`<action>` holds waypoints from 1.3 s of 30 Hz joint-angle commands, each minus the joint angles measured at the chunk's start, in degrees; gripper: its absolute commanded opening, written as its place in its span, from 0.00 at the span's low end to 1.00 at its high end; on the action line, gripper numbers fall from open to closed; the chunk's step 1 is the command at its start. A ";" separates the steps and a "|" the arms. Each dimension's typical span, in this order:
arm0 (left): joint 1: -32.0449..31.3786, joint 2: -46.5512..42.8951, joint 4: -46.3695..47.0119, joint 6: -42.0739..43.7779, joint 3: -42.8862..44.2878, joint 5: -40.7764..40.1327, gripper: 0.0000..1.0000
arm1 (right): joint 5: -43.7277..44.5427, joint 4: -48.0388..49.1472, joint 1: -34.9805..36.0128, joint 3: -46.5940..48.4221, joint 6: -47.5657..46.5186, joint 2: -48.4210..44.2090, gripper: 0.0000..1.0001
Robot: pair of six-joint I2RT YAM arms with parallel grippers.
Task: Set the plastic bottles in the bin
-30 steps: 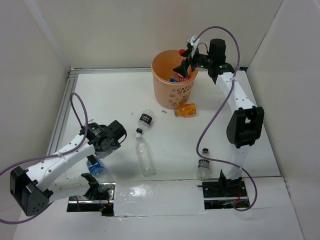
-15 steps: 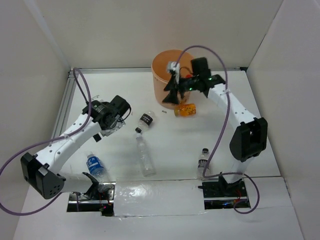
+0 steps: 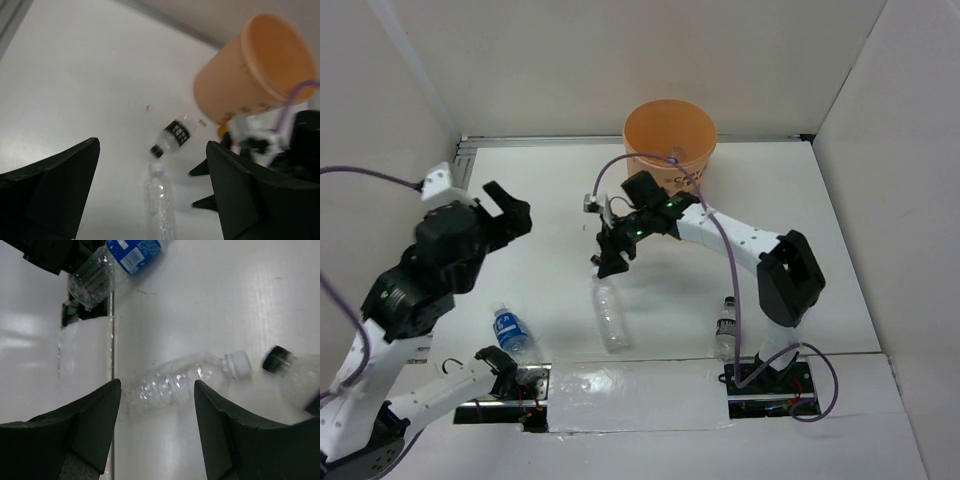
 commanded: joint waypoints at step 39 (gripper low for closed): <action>0.23 -9.20 12.75 14.44 4.22 3.64 1.00 | 10.05 21.18 27.14 32.51 58.79 42.42 1.00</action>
